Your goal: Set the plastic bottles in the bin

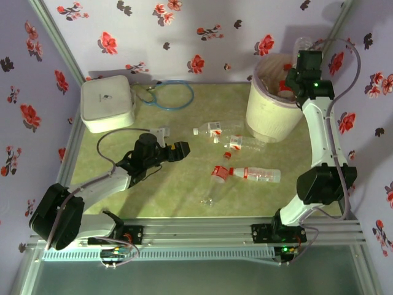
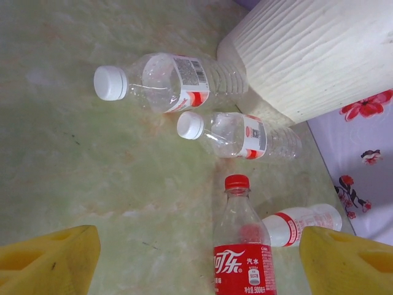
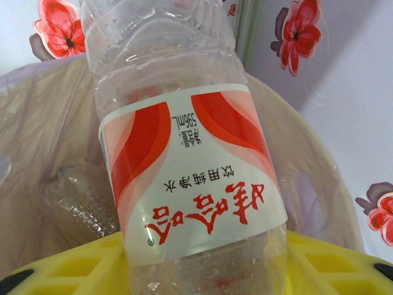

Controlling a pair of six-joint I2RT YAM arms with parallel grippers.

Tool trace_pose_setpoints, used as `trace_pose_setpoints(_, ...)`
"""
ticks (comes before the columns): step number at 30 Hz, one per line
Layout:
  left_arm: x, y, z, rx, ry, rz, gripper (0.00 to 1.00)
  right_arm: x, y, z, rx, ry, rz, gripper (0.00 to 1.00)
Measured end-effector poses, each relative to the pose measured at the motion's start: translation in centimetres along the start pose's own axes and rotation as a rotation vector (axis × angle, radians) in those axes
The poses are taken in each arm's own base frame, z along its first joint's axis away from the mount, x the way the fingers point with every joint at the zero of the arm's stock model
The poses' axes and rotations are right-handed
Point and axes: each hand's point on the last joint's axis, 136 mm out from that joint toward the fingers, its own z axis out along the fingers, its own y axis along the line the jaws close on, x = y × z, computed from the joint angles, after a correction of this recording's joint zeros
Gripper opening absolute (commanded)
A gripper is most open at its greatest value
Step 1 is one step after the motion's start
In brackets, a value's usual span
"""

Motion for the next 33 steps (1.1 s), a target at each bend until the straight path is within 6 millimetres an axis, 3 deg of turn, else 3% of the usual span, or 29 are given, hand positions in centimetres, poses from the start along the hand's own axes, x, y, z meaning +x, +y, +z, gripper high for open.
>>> trace_pose_setpoints(4,-0.1,-0.1,-0.1,0.002,-0.003,0.001,0.85,1.0,0.0,0.6,0.006,0.026,0.000,0.64)
trace_pose_setpoints(9,-0.3,-0.4,-0.5,0.011,-0.013,0.004,0.85,1.6,0.0,0.8,0.004,0.040,0.008,0.87)
trace_pose_setpoints(14,-0.3,-0.4,-0.5,0.012,-0.015,0.005,0.85,0.7,-0.2,-0.6,-0.006,0.006,0.018,0.92)
trace_pose_setpoints(17,-0.4,-0.4,-0.5,0.014,-0.019,0.005,0.85,-0.9,-0.3,-1.8,-0.016,-0.036,0.020,0.88)
trace_pose_setpoints(22,-0.5,-0.4,-0.5,0.016,-0.023,-0.002,0.86,-4.0,0.1,-2.6,-0.028,-0.105,0.003,0.71)
trace_pose_setpoints(27,-0.2,-0.3,-0.8,0.015,-0.022,-0.002,0.85,-5.1,1.3,0.9,-0.020,-0.093,-0.036,0.57)
trace_pose_setpoints(33,0.1,-0.3,-1.7,0.022,-0.032,-0.003,0.85,-1.3,1.8,6.1,0.011,0.020,-0.086,0.44)
